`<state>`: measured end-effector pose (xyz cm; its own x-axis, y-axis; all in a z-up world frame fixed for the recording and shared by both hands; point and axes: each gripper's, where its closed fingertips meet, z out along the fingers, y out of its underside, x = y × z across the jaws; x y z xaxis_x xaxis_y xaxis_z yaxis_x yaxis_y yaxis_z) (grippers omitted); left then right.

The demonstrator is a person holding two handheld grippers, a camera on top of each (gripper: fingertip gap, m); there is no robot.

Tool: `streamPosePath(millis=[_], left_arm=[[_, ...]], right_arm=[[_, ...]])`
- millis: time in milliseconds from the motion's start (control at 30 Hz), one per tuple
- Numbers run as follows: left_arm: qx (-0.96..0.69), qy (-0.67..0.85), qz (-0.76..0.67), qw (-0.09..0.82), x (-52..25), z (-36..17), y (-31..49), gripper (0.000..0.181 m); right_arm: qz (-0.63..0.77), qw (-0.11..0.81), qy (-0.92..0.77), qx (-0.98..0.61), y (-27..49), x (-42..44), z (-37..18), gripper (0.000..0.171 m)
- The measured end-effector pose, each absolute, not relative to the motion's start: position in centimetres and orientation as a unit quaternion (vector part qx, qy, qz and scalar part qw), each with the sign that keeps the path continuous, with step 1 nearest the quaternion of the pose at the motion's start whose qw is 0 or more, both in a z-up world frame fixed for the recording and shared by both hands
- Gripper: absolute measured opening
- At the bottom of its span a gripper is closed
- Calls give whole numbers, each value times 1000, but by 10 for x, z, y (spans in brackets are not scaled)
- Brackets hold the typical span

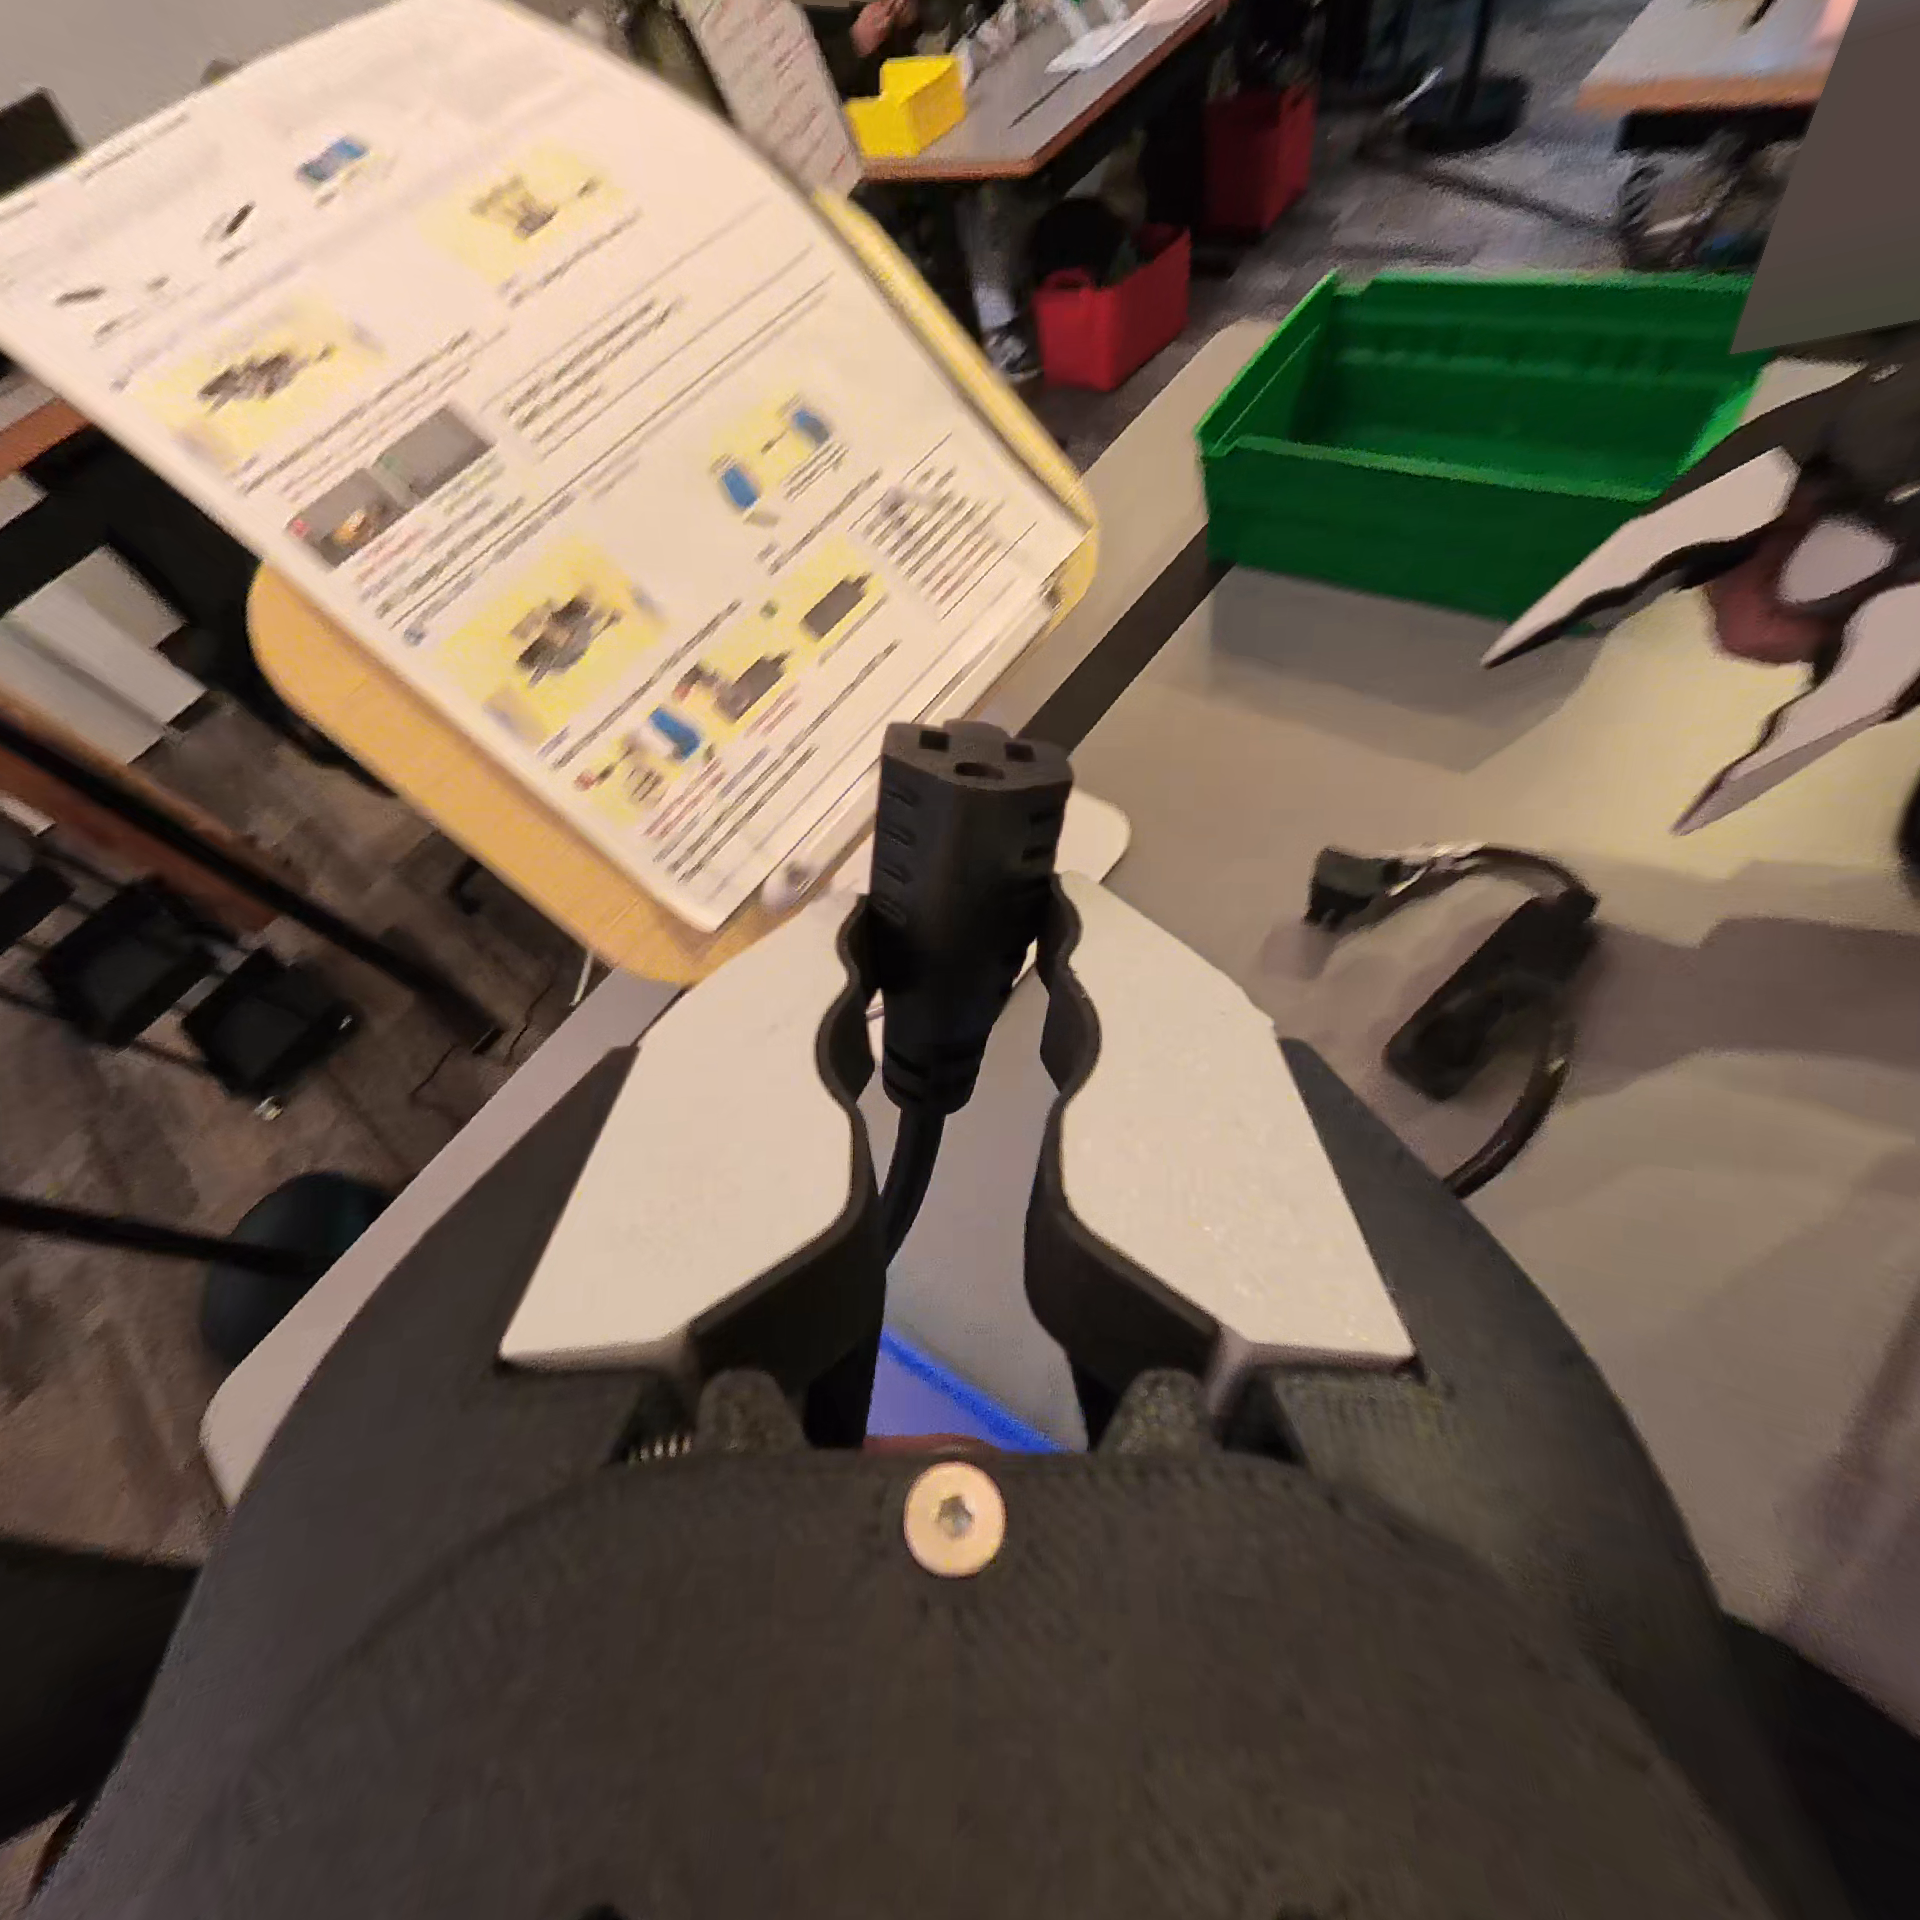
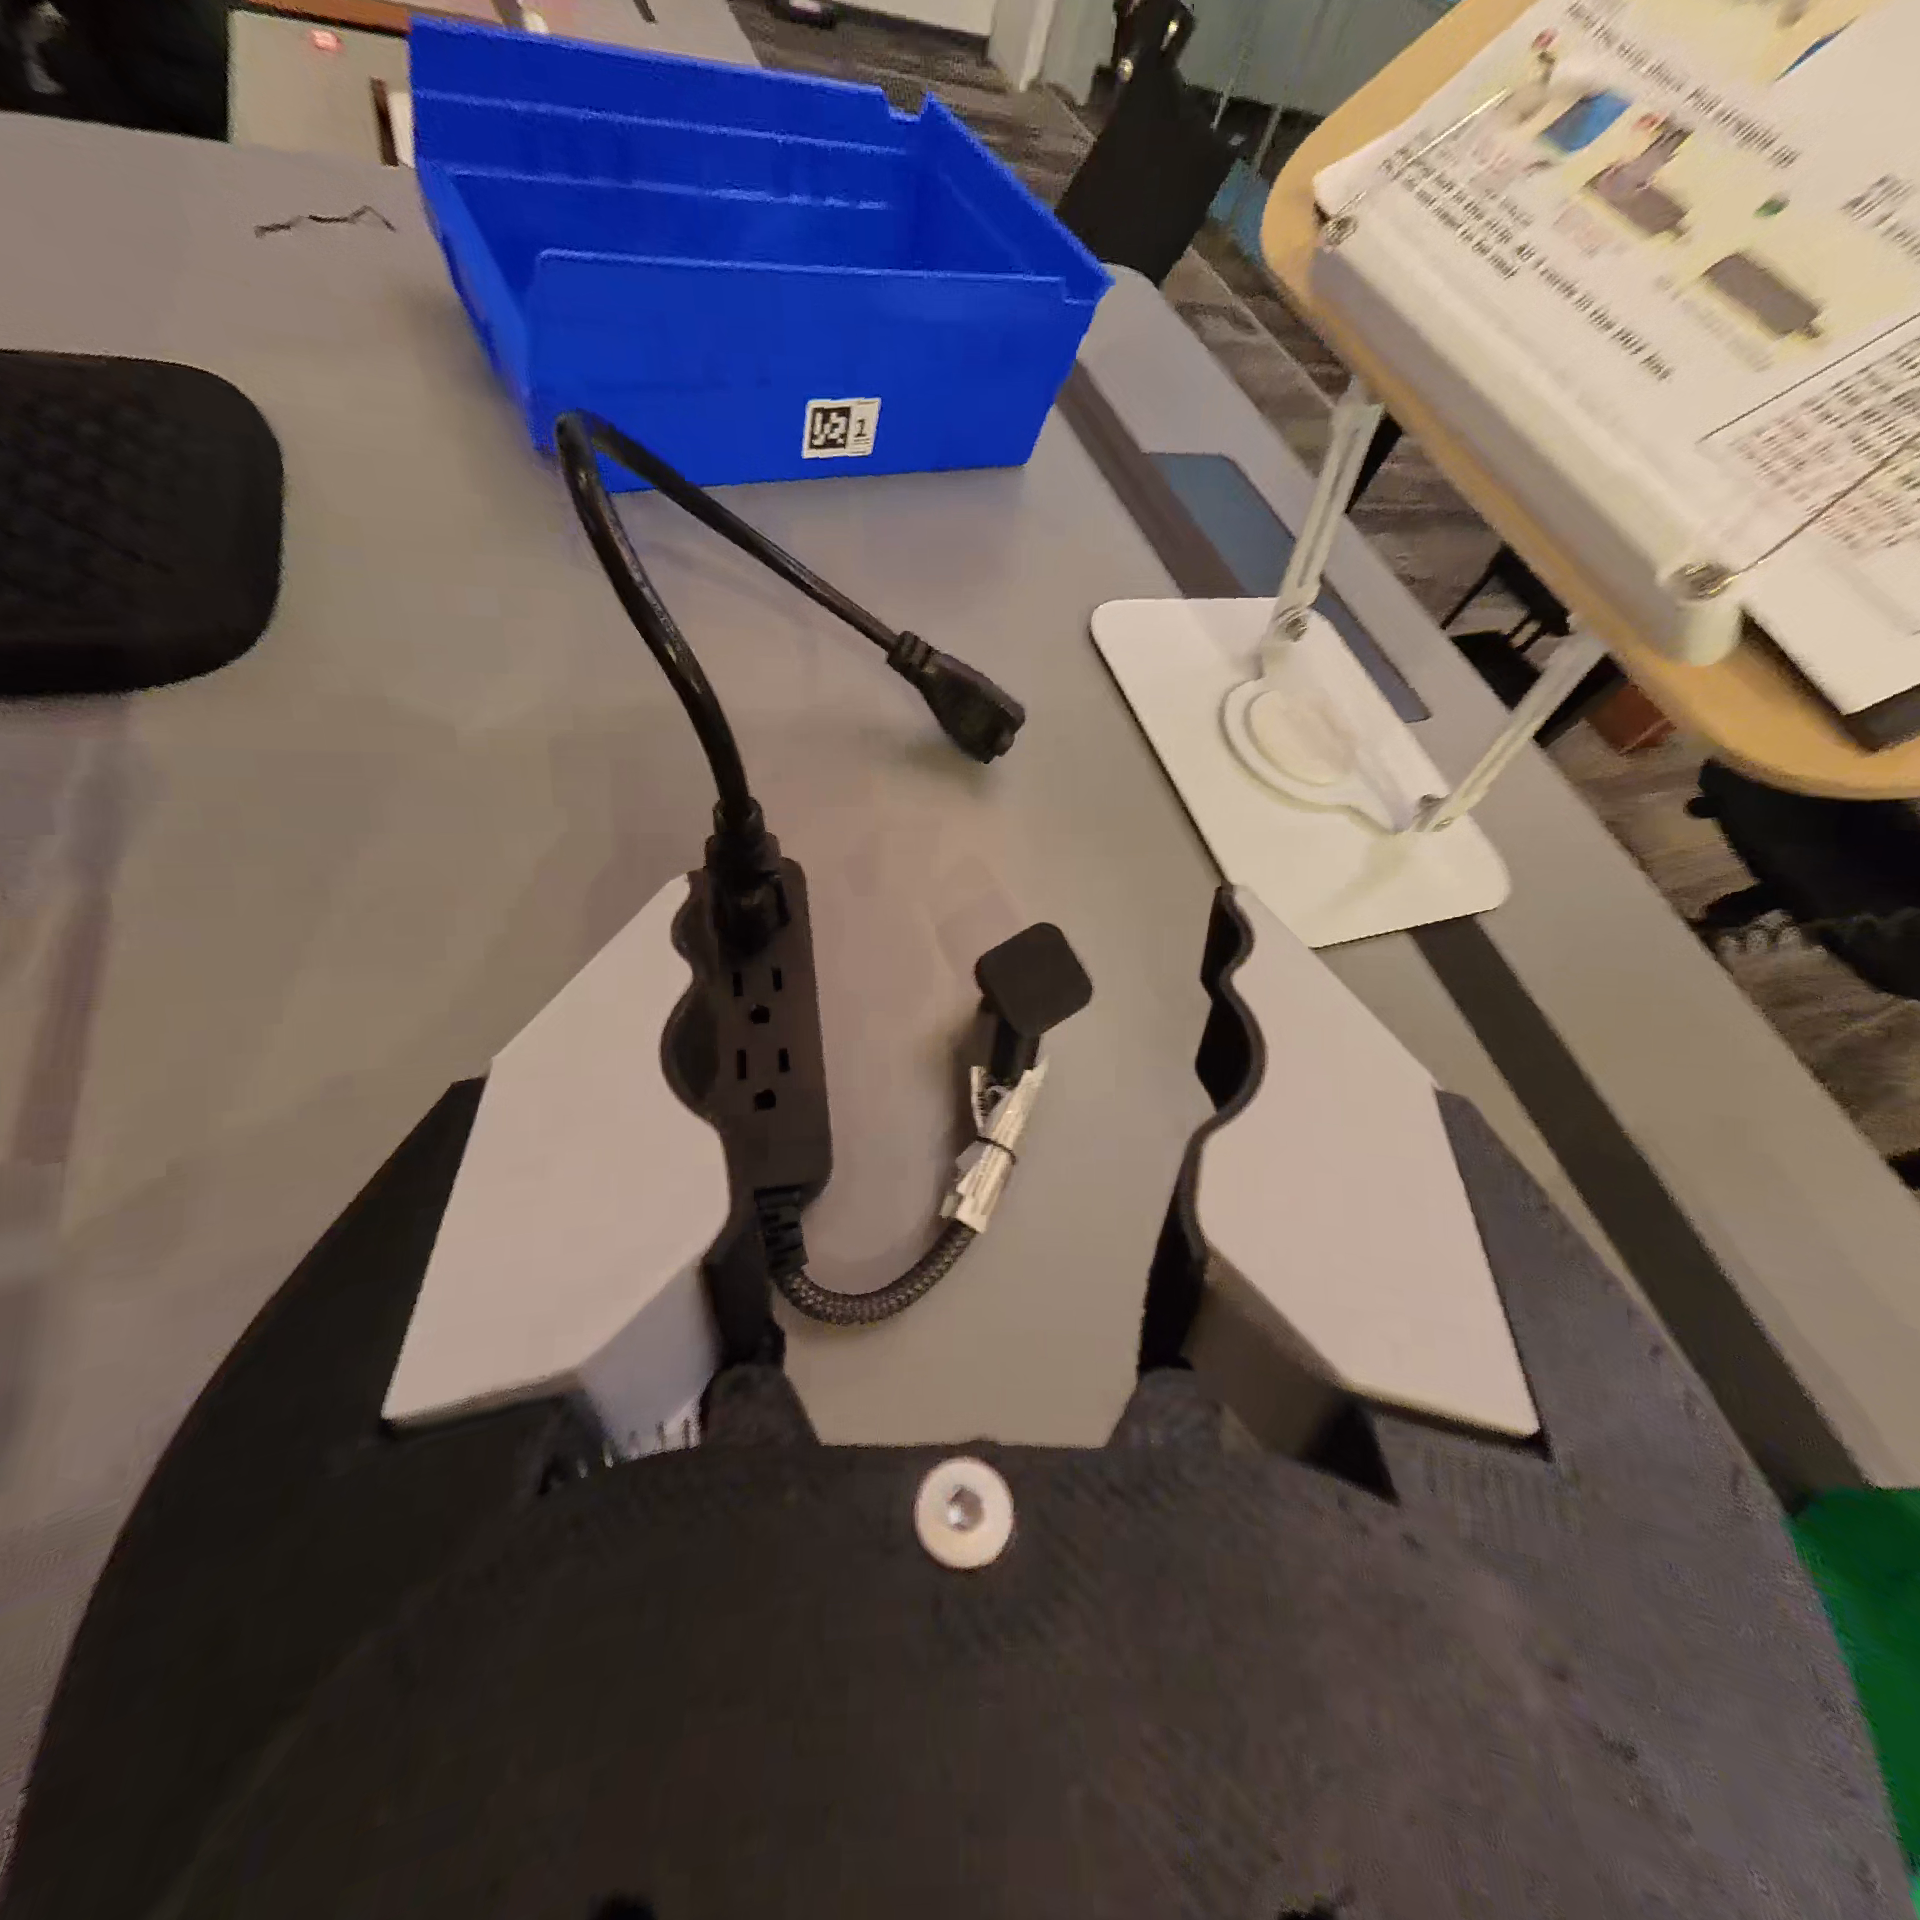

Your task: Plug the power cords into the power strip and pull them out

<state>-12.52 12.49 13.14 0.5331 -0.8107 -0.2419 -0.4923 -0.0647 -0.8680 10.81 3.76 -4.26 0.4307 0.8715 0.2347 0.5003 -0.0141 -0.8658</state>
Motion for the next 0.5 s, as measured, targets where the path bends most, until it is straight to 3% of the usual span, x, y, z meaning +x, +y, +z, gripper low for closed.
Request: streamPosePath(millis=[167, 500], left_arm=[[-667, 490, -237, 509, -62, 148, 94, 28], [-561, 565, -324, 510, 52, 133, 33, 28]], right_arm=[[175, 511, -489, -685, 37, 116, -26, 89], [357, 515, -265, -733, 57, 132, -6, 69]])
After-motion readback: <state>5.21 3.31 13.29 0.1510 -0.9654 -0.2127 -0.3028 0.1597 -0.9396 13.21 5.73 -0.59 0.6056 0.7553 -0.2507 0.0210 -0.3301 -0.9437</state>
